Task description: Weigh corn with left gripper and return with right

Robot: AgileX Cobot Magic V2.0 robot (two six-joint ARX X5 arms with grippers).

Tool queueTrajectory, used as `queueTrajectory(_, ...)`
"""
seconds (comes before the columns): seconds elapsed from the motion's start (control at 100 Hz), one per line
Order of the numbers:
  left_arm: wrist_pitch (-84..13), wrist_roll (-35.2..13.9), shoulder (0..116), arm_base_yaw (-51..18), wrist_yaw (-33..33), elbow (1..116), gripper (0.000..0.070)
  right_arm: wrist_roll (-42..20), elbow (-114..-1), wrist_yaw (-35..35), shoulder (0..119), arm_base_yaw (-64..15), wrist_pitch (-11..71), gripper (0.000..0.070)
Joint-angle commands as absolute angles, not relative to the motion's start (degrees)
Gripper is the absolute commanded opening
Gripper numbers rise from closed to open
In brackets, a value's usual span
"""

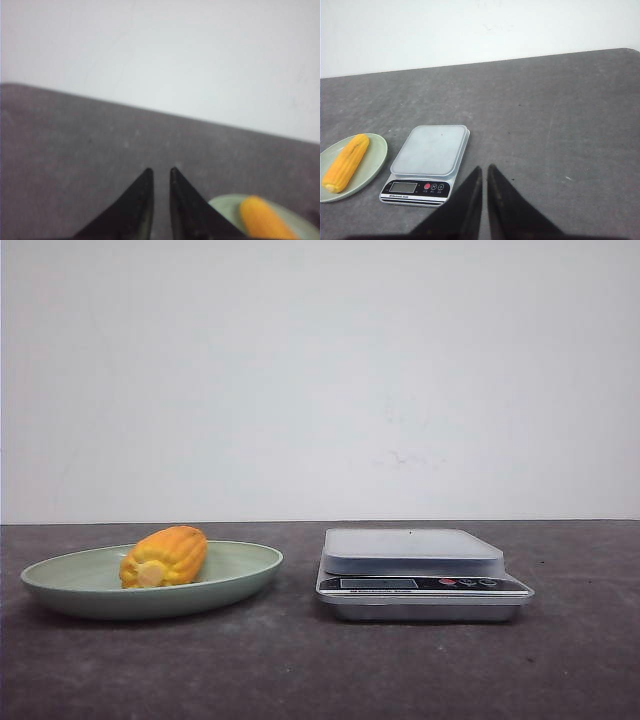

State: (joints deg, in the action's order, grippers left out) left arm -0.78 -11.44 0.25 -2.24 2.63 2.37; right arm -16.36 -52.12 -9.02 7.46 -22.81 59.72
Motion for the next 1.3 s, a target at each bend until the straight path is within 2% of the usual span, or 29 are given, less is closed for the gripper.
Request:
queueTrajectory(0.0,1.10,-9.63,0.19,-2.00,2.33,1.17,0.0017,-16.47,-52.60,-9.04,7.42,-23.00,59.13,0.0012)
queueTrajectory(0.2,-3.99,-5.52,0.19,-1.67,2.33,0.75,0.0017,-16.47,-52.60,-9.04,7.42,-23.00,59.13,0.0012)
queueTrajectory(0.35,-11.03,-5.43,0.19,-1.67,2.33,0.78,0.0017,-16.47,-52.60,-9.04,7.42,-23.00,59.13,0.0012)
queueTrajectory(1.11,-10.74,-5.41,0.34,-1.67,2.33,1.02,0.0017,-16.40,-52.60,-9.06,7.42,-23.00,59.11,0.0012)
queueTrajectory(1.29,-10.72,-5.41,0.34,-1.67,2.33,1.02,0.0017,-12.60,-52.23,-12.80,7.16,-22.04,56.55,0.0012)
